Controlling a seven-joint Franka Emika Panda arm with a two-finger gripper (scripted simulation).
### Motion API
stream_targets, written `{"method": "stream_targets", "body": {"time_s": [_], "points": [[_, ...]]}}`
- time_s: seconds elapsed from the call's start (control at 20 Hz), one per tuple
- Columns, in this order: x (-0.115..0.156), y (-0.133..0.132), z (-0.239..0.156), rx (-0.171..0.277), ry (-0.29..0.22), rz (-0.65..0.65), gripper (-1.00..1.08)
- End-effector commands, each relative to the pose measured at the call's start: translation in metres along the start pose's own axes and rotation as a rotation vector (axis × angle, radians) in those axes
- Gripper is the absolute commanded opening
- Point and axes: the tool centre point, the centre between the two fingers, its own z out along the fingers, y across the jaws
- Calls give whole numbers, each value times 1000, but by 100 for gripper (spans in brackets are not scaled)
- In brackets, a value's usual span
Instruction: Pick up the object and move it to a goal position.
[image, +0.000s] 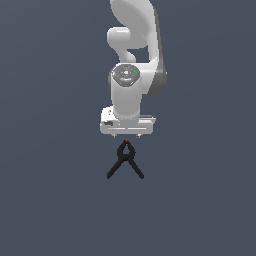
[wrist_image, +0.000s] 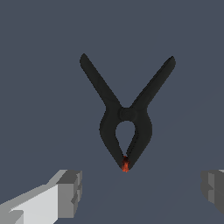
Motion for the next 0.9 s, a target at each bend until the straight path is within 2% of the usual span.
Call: {"method": "stream_targets", "body": {"time_s": [0.0,0.35,0.85], "points": [[0,0,0,0,0,0,28],[2,-13,-5,12,4,-27,28],[12,-8,-2,15,-9,8,28]]}}
